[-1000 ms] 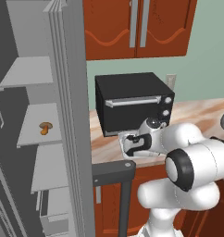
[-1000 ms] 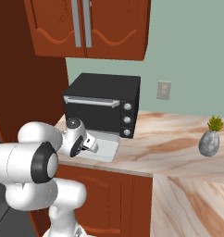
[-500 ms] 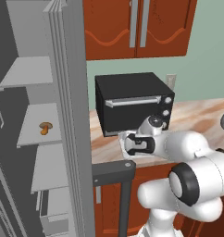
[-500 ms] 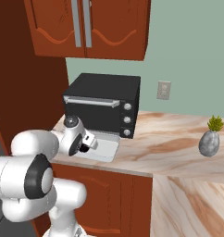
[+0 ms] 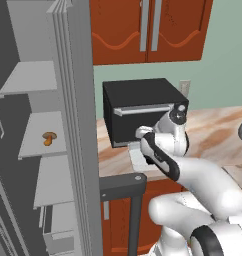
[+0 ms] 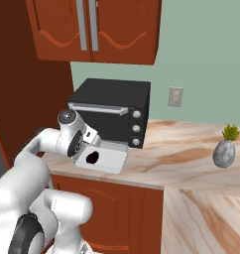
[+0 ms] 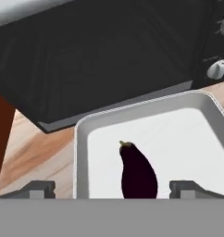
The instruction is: Take the eggplant and mushroom out of the freezer and place them in the tupperware container on the counter. Then put the tupperware containing the vegetables back in the freezer.
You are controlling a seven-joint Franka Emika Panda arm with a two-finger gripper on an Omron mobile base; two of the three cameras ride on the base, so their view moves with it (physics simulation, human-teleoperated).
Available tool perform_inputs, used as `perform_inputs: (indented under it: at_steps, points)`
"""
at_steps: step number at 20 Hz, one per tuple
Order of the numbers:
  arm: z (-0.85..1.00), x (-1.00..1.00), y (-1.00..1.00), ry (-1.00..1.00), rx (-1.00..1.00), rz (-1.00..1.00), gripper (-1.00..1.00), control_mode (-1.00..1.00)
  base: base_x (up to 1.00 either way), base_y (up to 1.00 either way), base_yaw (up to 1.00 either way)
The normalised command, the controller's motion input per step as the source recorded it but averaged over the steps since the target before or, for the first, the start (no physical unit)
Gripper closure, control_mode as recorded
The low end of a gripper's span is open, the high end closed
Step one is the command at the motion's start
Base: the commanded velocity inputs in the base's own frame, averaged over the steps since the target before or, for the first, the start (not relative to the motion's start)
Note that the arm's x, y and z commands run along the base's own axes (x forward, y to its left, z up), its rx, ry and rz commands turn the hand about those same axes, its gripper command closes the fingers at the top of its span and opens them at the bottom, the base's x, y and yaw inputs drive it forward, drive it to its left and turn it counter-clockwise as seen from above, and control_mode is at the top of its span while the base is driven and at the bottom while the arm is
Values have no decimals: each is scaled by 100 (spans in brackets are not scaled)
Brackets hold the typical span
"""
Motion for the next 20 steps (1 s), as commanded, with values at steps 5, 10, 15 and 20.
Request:
perform_inputs:
  at_steps: [5,10,15,20]
  points:
    - [100,-92,-4,-8,0,0,-100,-100,0,0,0]
    - [100,-100,-17,-2,0,0,-100,-100,0,0,0]
    - [100,-100,-25,0,-2,0,-100,-100,0,0,0]
    - [56,-100,-5,3,-3,0,-100,-100,0,0,0]
